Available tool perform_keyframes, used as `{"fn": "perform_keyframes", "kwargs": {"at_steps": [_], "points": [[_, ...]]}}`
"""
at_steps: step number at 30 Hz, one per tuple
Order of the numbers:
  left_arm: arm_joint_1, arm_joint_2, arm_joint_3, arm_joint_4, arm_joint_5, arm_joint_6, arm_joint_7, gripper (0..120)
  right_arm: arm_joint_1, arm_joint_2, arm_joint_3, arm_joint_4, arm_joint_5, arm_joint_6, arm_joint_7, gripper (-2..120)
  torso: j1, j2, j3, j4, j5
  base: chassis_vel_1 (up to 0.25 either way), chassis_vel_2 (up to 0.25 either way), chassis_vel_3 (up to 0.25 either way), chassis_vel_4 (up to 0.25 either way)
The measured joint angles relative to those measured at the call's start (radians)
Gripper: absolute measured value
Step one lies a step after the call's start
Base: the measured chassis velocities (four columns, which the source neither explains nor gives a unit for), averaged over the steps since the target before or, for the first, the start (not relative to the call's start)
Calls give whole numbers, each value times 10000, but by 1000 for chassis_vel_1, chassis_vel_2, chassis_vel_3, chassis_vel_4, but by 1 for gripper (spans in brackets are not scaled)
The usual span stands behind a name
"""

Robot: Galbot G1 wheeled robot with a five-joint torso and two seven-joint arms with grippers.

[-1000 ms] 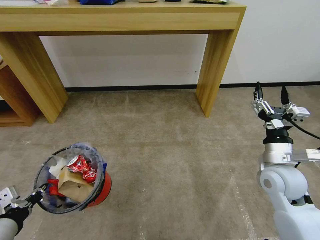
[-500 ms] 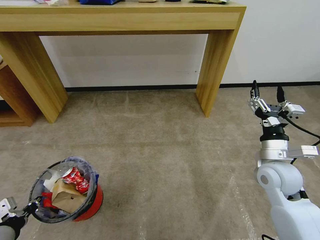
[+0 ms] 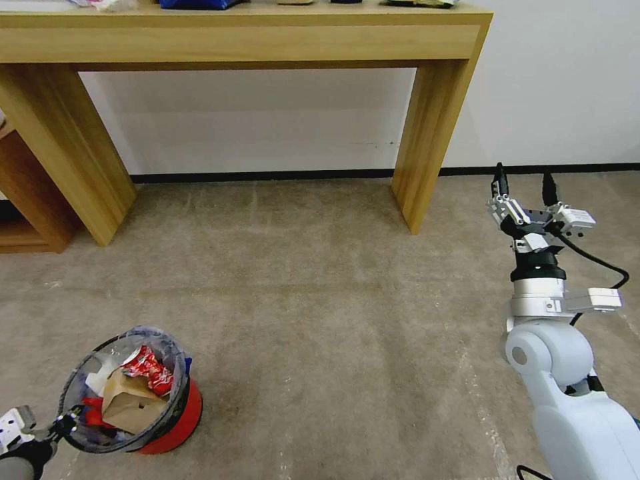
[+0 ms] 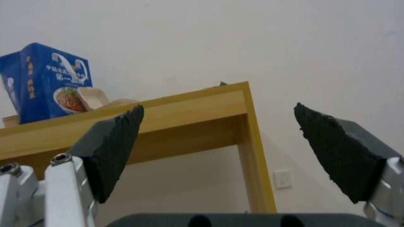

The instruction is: Pick up the trash bin and place the garbage on the floor into it.

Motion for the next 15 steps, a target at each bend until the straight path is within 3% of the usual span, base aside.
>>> {"fn": "perform_keyframes", "kwargs": {"at_steps": [15], "points": [[-232, 54, 31, 254, -6, 0, -18, 1, 94, -23, -136, -141, -33, 45, -5, 90, 0, 0, 0, 0, 0, 0, 0, 0, 0]]}}
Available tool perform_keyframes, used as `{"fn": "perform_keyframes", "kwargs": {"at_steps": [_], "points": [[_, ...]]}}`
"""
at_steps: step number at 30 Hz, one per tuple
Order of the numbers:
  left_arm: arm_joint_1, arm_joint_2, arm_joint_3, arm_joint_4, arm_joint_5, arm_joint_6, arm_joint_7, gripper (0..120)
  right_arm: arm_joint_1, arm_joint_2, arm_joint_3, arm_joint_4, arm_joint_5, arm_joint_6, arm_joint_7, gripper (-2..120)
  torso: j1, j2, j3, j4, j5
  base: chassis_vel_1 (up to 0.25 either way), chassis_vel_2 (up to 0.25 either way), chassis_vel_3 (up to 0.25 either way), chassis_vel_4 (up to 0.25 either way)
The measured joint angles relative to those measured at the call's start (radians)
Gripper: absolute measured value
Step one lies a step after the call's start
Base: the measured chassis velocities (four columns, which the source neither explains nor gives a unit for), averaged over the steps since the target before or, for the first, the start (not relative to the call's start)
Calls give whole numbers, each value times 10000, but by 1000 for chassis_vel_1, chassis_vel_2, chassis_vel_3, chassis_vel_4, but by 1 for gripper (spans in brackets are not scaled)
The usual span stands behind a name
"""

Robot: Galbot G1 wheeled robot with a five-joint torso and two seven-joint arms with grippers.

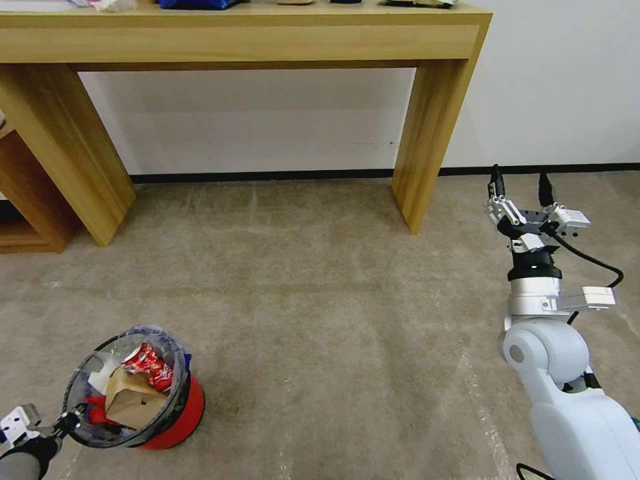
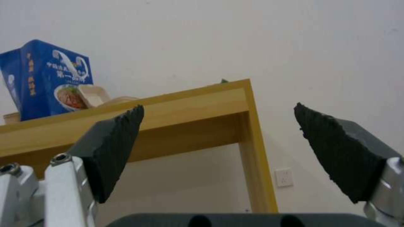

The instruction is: Pick up the trash bin and place the garbage on the floor into it.

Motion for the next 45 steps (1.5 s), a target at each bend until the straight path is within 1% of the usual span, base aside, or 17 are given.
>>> {"fn": "perform_keyframes", "kwargs": {"at_steps": [4, 9, 22, 34, 35, 37, 38, 40, 41, 42, 43, 44, 45], "points": [[-91, 24, 9, 238, 1, 0, 3, 1, 6, -5, -28, -7, -20, 5, 0, 90, 0, -1, 0, 0, 0, 0, 0, 0, 0], [-160, 13, 46, 348, 40, 0, 9, 1, -8, -57, -23, -7, -23, 18, 0, 90, 0, 0, 0, 0, 0, 0, 0, 0, 0], [-198, -1, 74, 477, 93, 0, 48, 1, -44, -66, -18, 0, -41, 33, 9, 90, 0, 0, 0, 0, 0, 0, 0, 0, 0], [-201, -57, 71, 424, 130, 0, 105, 1, -44, -82, -6, -25, -42, 44, 16, 90, -2, 0, 0, 0, 0, 0, 0, 0, 0], [-202, -84, 71, 420, 160, 0, 137, 4, -53, -94, 3, -39, -41, 56, 16, 90, -2, 0, 0, 0, 0, 0, 0, 0, 0], [-202, -84, 71, 420, 160, 0, 137, 4, -54, -94, 3, -39, -41, 57, 16, 90, -2, 0, 0, 0, 0, 0, 0, 0, 0], [-207, -117, 71, 395, 189, -2, 175, 15, -72, -105, 9, -59, -41, 83, 15, 90, -2, 0, 0, 0, 2, 0, 0, 0, 0], [-190, -150, 62, 358, 227, -3, 195, 26, -93, -125, 32, -73, -38, 108, 11, 90, -2, 0, 0, 0, 0, 0, 0, 0, 0], [-190, -150, 62, 358, 227, -3, 195, 26, -93, -125, 32, -73, -38, 108, 11, 90, -2, 0, 0, 0, 0, 0, 0, 0, 0], [-170, -156, 46, 315, 239, -2, 205, 34, -96, -128, 40, -90, -37, 125, 7, 90, -2, 0, 0, 0, 1, 0, 0, 0, 0], [-170, -156, 46, 315, 239, -2, 205, 34, -96, -128, 40, -90, -37, 125, 7, 90, -2, 0, 0, 0, 1, 0, 0, 0, 0], [-150, -170, 32, 264, 241, -2, 213, 39, -98, -129, 41, -103, -38, 135, 2, 90, -2, 0, 0, 0, 1, 0, 0, 0, 0], [-150, -170, 32, 264, 241, -2, 213, 39, -98, -129, 41, -103, -38, 135, 2, 90, -2, 0, 0, 0, 1, 0, 0, 0, 0]]}}
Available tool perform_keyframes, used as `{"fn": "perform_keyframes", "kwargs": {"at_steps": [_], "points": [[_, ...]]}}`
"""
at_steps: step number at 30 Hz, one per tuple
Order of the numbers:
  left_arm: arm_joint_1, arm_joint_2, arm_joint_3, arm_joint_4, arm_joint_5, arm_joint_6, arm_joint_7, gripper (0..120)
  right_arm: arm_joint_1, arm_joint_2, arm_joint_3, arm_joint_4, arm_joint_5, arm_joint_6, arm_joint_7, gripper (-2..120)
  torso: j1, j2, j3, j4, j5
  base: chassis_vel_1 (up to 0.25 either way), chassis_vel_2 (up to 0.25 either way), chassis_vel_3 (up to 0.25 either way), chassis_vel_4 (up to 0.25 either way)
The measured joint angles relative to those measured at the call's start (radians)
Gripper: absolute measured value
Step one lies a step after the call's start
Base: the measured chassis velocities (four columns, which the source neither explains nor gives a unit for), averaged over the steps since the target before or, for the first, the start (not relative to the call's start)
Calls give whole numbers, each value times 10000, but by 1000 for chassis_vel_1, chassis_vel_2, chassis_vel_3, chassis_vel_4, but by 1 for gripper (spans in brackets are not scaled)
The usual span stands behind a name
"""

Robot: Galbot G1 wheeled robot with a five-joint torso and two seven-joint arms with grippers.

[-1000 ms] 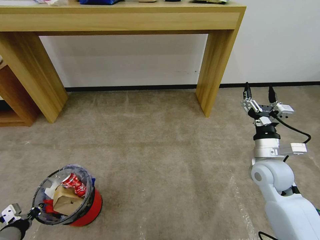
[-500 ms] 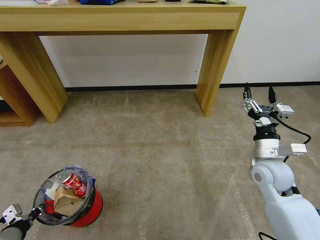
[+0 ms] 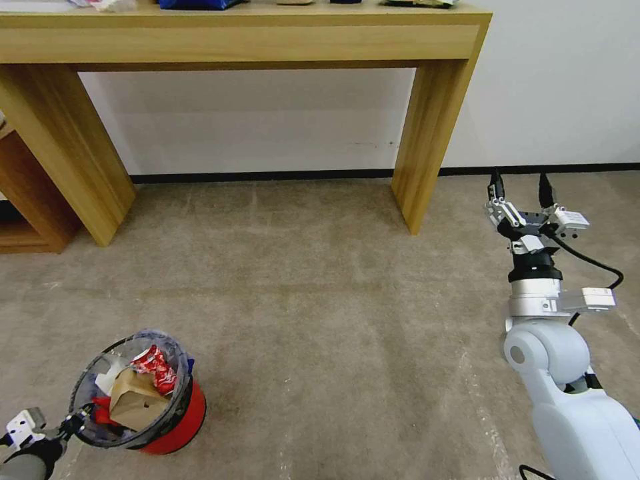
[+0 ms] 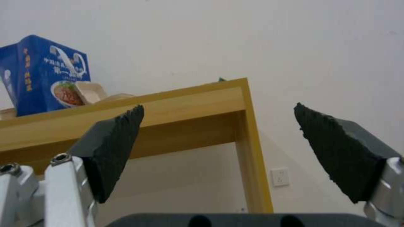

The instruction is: Pick up the trash bin and place the garbage on the floor into it.

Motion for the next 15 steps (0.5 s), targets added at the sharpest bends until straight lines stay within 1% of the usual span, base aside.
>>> {"fn": "perform_keyframes", "kwargs": {"at_steps": [1, 2, 3, 4, 6, 7, 8, 9, 10, 12, 13, 15], "points": [[29, -14, -11, -61, 0, 0, 6, 46, 0, 6, 0, -8, 0, 10, -2, 90, 0, 0, 0, 0, 0, 0, 0, 0, 0], [45, -21, -17, -92, 4, 0, 13, 49, 0, 12, 0, -11, 0, 13, -4, 90, 0, 0, 0, 0, 0, 0, 0, 0, 0], [70, -36, -30, -146, 10, 2, 20, 56, -3, 27, -8, -23, -1, 20, -7, 90, 0, 0, 0, 0, 0, 0, 0, 0, 0], [70, -36, -30, -146, 10, 2, 20, 56, -3, 27, -8, -23, -1, 20, -7, 90, 0, 0, 0, 0, 0, 0, 0, 0, 0], [97, -52, -53, -222, 12, 2, 27, 68, -10, 32, -18, -34, -3, 37, -11, 90, 0, 0, 0, 0, 0, 0, 0, 0, 0], [97, -52, -53, -222, 12, 2, 27, 68, -10, 32, -18, -34, -3, 37, -11, 90, 0, 0, 0, 0, 0, 0, 0, 0, 0], [102, -60, -58, -247, 12, 3, 28, 71, -13, 28, -19, -34, -3, 41, -12, 90, 0, 0, 0, 0, 0, 0, 0, 0, 0], [106, -75, -65, -282, 12, 2, 29, 78, -18, 17, -20, -37, -3, 50, -15, 90, 0, 0, 0, 0, -1, 0, 0, 0, 0], [106, -75, -65, -282, 12, 2, 29, 78, -18, 17, -20, -37, -3, 50, -15, 90, 0, 0, 0, 0, -1, 0, 0, 0, 0], [128, -117, -76, -362, 15, 3, 41, 89, -26, -1, -20, -45, -3, 64, -18, 90, 0, 0, 0, 0, 0, 0, 0, 0, 0], [128, -117, -76, -362, 15, 3, 41, 89, -26, -1, -20, -45, -3, 64, -18, 90, 0, 0, 0, 0, 0, 0, 0, 0, 0], [155, -164, -84, -448, 23, 4, 61, 95, -34, -10, -20, -46, -3, 73, -21, 90, 0, 0, 0, 0, 0, 0, 0, 0, 0]]}}
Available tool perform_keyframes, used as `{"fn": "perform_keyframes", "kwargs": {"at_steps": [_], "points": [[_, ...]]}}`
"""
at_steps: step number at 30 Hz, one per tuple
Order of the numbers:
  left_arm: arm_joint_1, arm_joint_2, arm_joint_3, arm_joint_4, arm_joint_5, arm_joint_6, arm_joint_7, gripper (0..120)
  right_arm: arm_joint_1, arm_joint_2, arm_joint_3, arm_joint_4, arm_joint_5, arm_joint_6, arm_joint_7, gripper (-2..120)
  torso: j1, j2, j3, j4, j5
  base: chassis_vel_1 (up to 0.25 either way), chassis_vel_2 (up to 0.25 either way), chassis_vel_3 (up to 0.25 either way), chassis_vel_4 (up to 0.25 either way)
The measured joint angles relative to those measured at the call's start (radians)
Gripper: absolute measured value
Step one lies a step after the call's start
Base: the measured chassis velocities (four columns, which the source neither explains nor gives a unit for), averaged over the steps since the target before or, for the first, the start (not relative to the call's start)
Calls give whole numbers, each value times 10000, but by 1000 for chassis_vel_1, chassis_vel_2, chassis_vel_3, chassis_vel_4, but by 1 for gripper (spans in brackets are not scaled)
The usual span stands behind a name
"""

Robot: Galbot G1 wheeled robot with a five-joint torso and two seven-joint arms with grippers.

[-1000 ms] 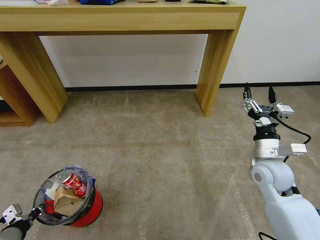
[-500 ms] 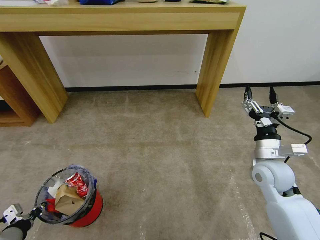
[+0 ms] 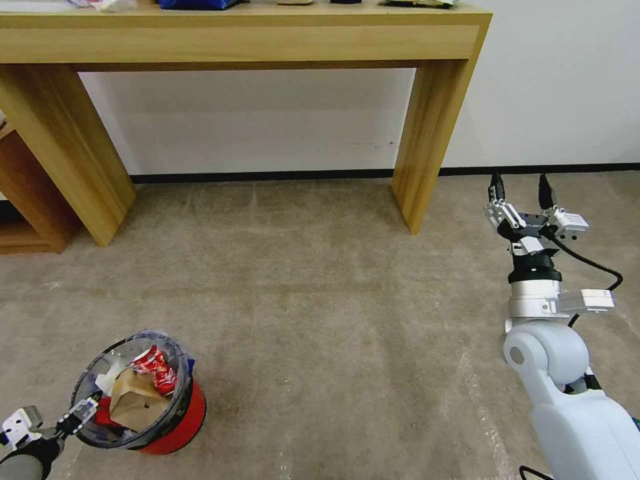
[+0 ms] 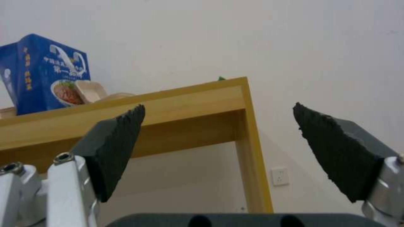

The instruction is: Pick up the trash bin and place the garbage on the floor into it.

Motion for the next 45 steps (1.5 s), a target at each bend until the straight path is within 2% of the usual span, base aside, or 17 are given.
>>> {"fn": "perform_keyframes", "kwargs": {"at_steps": [5, 14, 18, 20, 21, 23, 24, 27, 28, 30, 33, 41, 45], "points": [[68, -76, -45, -220, 3, 0, 37, 97, -33, -15, 3, 1, 3, 24, -6, 90, 0, 0, 0, 0, 0, 0, 0, 0, 0], [367, -176, -342, -1030, 68, 1, 160, 97, -16, -53, -45, 83, 38, 29, -34, 88, 1, 0, 0, -1, 0, 0, 0, 0, 0], [508, -278, -533, -1568, 668, -104, 543, 98, 12, -62, -150, 145, 98, -40, -23, 90, 2, 0, 0, 0, -1, 0, 0, 0, 0], [575, -331, -674, -1972, 1435, -717, 1152, 100, 30, -72, -220, 238, 174, -215, 56, 90, 2, 0, 0, 1, -1, 0, 0, 0, 0], [575, -331, -674, -1972, 1435, -717, 1152, 100, 30, -72, -220, 238, 174, -215, 56, 90, 2, 0, 0, 1, -1, 0, 0, 0, 0], [540, -315, -776, -2311, 2215, -2130, 1866, 100, -7, -159, -234, 353, 196, -465, 116, 90, 1, 0, 0, 1, 0, 0, 0, 0, 0], [540, -315, -776, -2311, 2215, -2130, 1866, 100, -7, -159, -234, 353, 196, -465, 116, 90, 1, 0, 0, 1, 0, 0, 0, 0, 0], [471, -287, -813, -2834, 3392, -3750, 2488, 100, -118, -295, -167, 443, 201, -837, 193, 94, 2, 0, 0, 0, 2, 0, 0, 0, 0], [471, -287, -813, -2834, 3392, -3750, 2488, 100, -118, -295, -167, 443, 201, -837, 193, 94, 2, 0, 0, 0, 2, 0, 0, 0, 0], [491, -353, -661, -3323, 3962, -4304, 2581, 100, -218, -359, -82, 534, 250, -1161, 281, 98, 2, 0, 0, 0, 0, 0, 0, 0, 0], [540, -455, -470, -3732, 4216, -4582, 2591, 100, -382, -368, 51, 691, 330, -1490, 353, 99, 2, 0, 0, 0, 1, 0, 0, 0, 0], [785, -543, -99, -4435, 4810, -4758, 2654, 100, -811, -261, 490, 903, 34, -1913, 359, 100, 2, 0, 0, 0, 1, 0, 0, 0, 0], [803, -554, 48, -4495, 4925, -4843, 2649, 100, -910, -192, 572, 931, -79, -1914, 363, 100, 2, -1, 0, 0, 0, 0, 0, 0, 0]]}}
